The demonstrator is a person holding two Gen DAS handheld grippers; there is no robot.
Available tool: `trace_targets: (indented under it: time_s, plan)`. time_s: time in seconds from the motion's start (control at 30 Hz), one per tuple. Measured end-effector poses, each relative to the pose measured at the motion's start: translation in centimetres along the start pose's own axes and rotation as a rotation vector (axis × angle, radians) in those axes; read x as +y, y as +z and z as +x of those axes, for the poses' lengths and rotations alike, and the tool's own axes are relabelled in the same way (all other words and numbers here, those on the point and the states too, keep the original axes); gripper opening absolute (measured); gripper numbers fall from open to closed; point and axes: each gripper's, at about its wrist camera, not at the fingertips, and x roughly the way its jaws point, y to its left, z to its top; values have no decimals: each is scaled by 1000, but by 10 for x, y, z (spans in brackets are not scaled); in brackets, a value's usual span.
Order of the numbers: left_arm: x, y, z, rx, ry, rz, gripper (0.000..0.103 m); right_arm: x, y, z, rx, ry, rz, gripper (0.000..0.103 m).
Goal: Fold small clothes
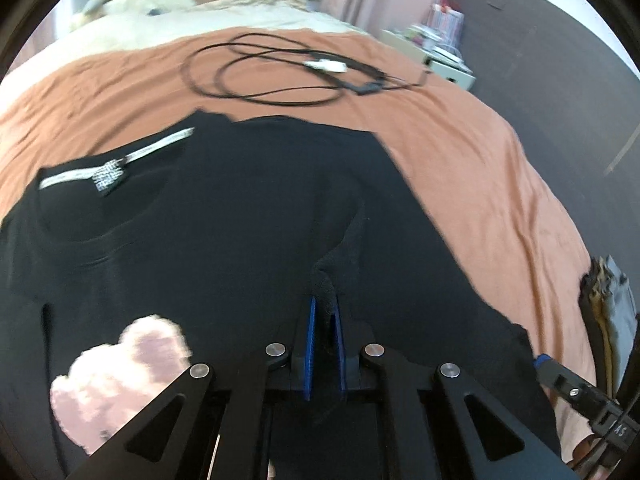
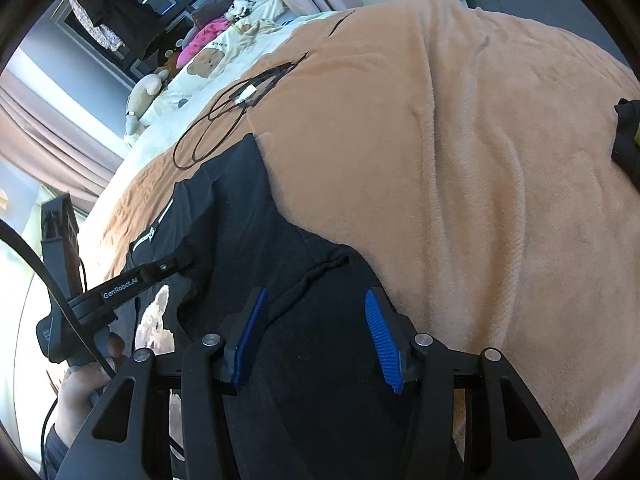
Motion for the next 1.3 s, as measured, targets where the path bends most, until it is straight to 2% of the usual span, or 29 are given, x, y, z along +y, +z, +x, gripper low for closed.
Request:
trace_targets:
  time_s: [0.17,0.3,0.37,0.43,0.5,0.67,0.77,0.83,0.9,1.13,1.3]
  plan:
    - [32,3,-11,-20,94,-64,9,2,0,-4,-12,7,-3,48]
    - [53,3,-11,7,149,-122,12,2,-1,-2,-2,13,-2,49]
    - [60,2,-13,7,141,-141,20,1,0,-4,-6,18,1,48]
    - [62,0,-16,1,142,-149,33,2,1,-5,-7,19,-3,49]
    - [63,-3,-19,-4,133,-151,39,2,2,-4,-4,15,1,49]
    - [64,-13,-28,5,106,-155,43,5,0,-5,-9,-7,8,74]
    - [65,-21,-41,0,97,-149,62,13,0,-8,-13,0,-5,81]
    - [67,-28,-55,-17,91,-143,77,21,-3,-11,-14,15,-12,81]
    - [69,-34,-68,-28,92,-139,83,26,-6,-13,-9,23,-22,81]
    - [82,-60,-122,-52,97,-148,85,42,-13,-35,-21,55,-39,81]
    - [92,-82,-162,-84,103,-160,85,53,-18,-54,-58,26,-87,81]
